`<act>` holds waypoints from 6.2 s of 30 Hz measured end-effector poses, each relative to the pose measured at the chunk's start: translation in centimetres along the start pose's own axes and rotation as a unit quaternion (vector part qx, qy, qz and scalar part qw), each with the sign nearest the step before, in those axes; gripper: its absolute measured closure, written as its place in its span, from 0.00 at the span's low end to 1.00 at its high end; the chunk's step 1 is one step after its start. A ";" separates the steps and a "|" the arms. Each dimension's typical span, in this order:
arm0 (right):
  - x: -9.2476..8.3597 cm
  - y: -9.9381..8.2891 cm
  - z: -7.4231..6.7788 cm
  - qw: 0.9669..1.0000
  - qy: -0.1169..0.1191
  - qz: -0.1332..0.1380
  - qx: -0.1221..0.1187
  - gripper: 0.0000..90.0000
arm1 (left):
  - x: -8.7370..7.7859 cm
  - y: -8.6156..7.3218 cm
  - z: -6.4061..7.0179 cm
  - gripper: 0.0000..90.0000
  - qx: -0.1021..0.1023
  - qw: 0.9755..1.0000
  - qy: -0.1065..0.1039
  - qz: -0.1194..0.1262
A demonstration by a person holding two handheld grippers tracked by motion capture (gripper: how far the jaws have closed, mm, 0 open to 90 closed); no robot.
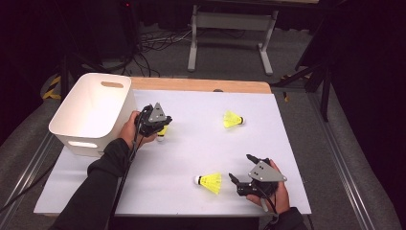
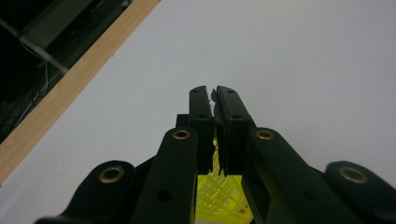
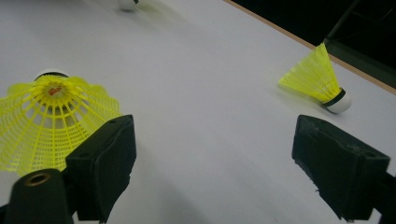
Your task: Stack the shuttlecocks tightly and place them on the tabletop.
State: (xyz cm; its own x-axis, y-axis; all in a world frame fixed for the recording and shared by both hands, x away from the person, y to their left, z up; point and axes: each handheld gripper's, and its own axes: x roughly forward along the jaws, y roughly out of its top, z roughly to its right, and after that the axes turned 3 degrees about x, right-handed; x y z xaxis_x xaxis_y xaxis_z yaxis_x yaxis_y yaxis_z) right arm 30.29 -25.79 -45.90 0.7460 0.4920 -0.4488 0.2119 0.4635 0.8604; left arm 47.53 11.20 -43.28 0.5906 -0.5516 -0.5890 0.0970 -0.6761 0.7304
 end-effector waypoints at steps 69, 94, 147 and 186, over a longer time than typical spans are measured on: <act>0.2 -0.1 -0.3 1.000 0.009 -0.016 -0.018 0.15 | 2.1 3.6 2.3 0.66 0.024 0.999 -0.030 0.000; 0.5 -0.1 -0.5 0.999 0.014 -0.025 -0.022 0.15 | 3.0 3.1 1.2 1.00 -0.049 0.996 -0.053 -0.050; 0.6 0.2 -1.4 0.998 0.025 -0.034 -0.043 0.15 | 1.1 3.7 0.3 1.00 -0.070 0.986 -0.039 -0.148; 0.7 0.1 -1.5 0.998 0.034 -0.038 -0.048 0.15 | 2.3 4.6 0.8 0.75 -0.106 0.989 -0.010 -0.098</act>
State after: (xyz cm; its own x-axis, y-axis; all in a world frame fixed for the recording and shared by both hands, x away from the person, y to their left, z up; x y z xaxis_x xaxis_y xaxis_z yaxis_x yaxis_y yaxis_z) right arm 29.88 -24.32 -46.44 0.6850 0.5006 -0.5293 0.2019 0.5677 0.7981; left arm 48.67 6.42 -41.51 0.5284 -0.4309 -0.7315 0.3753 -0.6544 0.6565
